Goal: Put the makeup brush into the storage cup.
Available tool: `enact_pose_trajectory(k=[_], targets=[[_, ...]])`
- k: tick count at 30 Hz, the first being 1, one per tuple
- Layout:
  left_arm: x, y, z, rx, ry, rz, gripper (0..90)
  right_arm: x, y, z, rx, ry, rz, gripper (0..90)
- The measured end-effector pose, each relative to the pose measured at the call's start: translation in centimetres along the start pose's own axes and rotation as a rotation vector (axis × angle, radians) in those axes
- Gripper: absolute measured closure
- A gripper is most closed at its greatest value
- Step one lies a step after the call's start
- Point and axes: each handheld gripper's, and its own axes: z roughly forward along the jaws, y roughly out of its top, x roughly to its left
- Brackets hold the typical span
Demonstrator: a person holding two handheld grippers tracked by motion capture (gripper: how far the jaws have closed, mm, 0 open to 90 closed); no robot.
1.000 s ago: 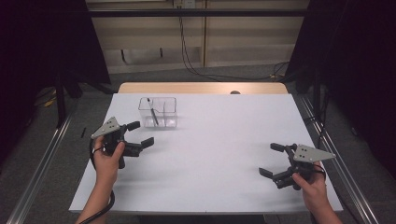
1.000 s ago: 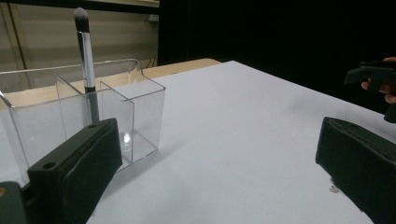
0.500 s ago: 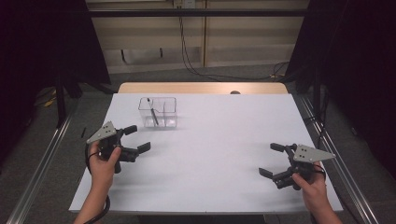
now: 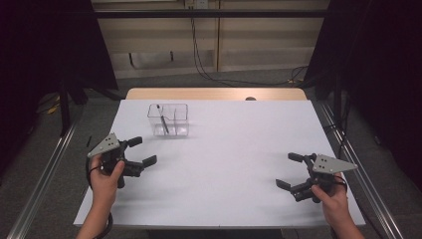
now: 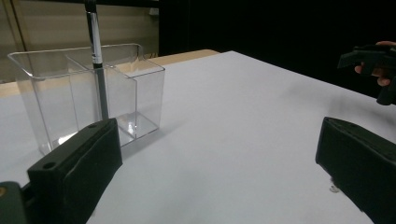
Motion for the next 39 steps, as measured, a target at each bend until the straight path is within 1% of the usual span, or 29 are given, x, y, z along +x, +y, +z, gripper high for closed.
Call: enact_pose_trajectory(k=[2,4,5,8,12,13,16,17,21,29,39], targets=[[0.0,0.0,-0.2,0.003,0.004,0.006,0.3,0.0,0.0,0.0,0.001,0.001,0.0,0.0],[0.0,-0.1,-0.3,-0.002,-0.001,0.003,0.3,0.0,0.0,0.0,0.001,-0.002,0.0,0.0],[0.0,-0.1,-0.4,0.002,0.005,0.006,0.3,0.0,0.0,0.0,0.0,0.0,0.0,0.0],[0.0,-0.2,-0.7,-0.002,0.004,0.002,0.3,-0.1,0.0,0.0,0.001,0.0,0.0,0.0],[-0.1,-0.3,-1.0,0.007,0.008,0.007,0.3,-0.1,0.0,0.0,0.002,-0.001,0.0,0.0],[-0.1,-0.4,-1.1,-0.002,0.002,0.002,0.3,-0.1,0.0,0.0,0.002,-0.001,0.0,0.0],[-0.1,-0.4,-1.4,0.008,0.006,0.008,0.3,-0.1,0.0,0.0,0.002,-0.001,0.001,0.0],[-0.1,-0.5,-1.4,0.006,0.005,0.004,0.3,-0.1,0.0,0.0,0.003,-0.002,0.0,0.0],[-0.2,-0.6,-1.7,0.005,0.011,0.003,0.3,0.0,0.0,0.0,0.003,-0.002,0.001,0.0],[-0.3,-0.7,-2.0,0.006,0.006,0.007,0.3,-0.1,-0.1,0.0,0.0,-0.001,0.001,0.0],[-0.4,-0.8,-2.6,0.012,0.016,0.012,0.3,-0.1,-0.1,0.0,0.001,-0.002,0.002,0.0]])
